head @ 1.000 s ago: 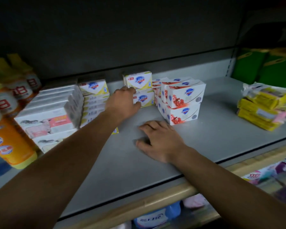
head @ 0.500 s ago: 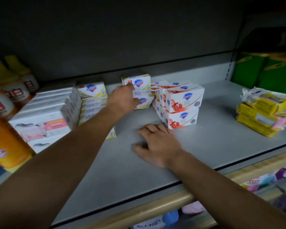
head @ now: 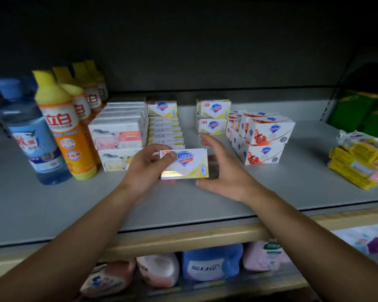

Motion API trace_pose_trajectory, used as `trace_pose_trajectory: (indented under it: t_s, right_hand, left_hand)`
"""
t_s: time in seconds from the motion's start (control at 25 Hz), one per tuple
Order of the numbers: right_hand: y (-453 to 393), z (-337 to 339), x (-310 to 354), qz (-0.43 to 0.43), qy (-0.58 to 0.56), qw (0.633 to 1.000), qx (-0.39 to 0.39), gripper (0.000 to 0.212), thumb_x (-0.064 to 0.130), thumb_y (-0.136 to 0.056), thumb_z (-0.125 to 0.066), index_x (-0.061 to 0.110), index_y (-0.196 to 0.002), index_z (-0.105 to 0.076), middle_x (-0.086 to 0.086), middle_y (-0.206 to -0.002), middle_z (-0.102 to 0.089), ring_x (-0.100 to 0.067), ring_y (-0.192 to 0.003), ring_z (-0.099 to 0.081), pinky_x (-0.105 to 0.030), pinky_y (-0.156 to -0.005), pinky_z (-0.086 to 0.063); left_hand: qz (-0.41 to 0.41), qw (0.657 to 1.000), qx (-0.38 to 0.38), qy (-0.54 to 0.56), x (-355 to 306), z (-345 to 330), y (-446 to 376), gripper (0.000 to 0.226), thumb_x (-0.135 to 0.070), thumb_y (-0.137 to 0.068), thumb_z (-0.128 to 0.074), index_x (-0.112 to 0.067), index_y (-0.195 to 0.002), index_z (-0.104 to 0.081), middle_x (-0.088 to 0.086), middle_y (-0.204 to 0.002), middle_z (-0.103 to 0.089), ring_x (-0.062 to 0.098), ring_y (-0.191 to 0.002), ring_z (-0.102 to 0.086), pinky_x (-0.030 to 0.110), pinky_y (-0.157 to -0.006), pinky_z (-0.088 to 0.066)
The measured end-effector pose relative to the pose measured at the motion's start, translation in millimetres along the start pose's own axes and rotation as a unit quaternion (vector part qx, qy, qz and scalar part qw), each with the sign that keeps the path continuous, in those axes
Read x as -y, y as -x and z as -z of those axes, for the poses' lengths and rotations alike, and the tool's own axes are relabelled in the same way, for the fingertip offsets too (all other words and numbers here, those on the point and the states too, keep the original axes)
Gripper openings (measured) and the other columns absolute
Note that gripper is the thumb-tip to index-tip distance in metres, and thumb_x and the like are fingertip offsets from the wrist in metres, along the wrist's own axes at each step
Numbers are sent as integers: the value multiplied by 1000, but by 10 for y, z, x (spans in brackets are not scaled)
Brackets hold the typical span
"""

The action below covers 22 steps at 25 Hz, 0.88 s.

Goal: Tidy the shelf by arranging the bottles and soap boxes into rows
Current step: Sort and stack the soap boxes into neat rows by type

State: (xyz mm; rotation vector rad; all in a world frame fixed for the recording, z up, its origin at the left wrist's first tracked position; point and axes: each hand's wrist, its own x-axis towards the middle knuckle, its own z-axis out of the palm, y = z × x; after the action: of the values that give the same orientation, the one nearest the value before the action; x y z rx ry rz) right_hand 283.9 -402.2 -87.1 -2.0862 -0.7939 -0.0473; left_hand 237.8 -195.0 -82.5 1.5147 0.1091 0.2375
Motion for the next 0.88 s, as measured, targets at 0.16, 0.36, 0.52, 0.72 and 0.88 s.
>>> trace_pose_trajectory:
  t_s: [0.16,0.36,0.52,0.72,0.88]
  right_hand:
    - [-48,-97,119,52,-13,998,-33,82,0,-72,-76,36,-137,-40,17,-126,-49,3,-105,-57,-11,-83,-48]
    - [-48,-124,171,-48,-140,983,-105,47,15,-84,-75,23,-125,-55,-3,-108,-67,-12,-92,-65,-33,-85,-54]
    - [-84,-85,289,-179,-181,964,-74,36,50,-92,-57,18,-102,-68,-15,-85,-70,-20,-62,-66,-34,-60,-53]
    - [-75,-61,354,-347,-215,912,51,64,71,-87,-37,16,-85,-70,-12,-71,-71,-17,-47,-58,-21,-46,-46]
    - [-48,-89,355,-309,-258,915,14,42,58,-90,-51,20,-93,-69,-9,-82,-71,-17,-51,-59,-24,-50,-50]
  left_hand:
    - [47,994,24,98,43,55,18,23,-17,-89,-67,-8,-110,-67,15,-106,-73,23,-85,-73,36,-64,-59]
    - [45,978,54,194,47,111,28,24,-1,-82,-65,-22,-82,-76,9,-83,-72,25,-65,-69,36,-61,-58]
    - [22,994,31,98,76,76,35,33,-41,-77,-75,-11,-84,-62,8,-67,-57,19,-52,-56,33,-53,-53]
    - [33,999,-33,8,113,24,-16,55,-55,-84,-65,-2,-93,-57,6,-55,-55,20,-45,-53,31,-48,-49]
    - [44,998,-15,43,81,31,1,55,-60,-80,-65,-7,-93,-60,7,-57,-57,21,-47,-54,32,-50,-50]
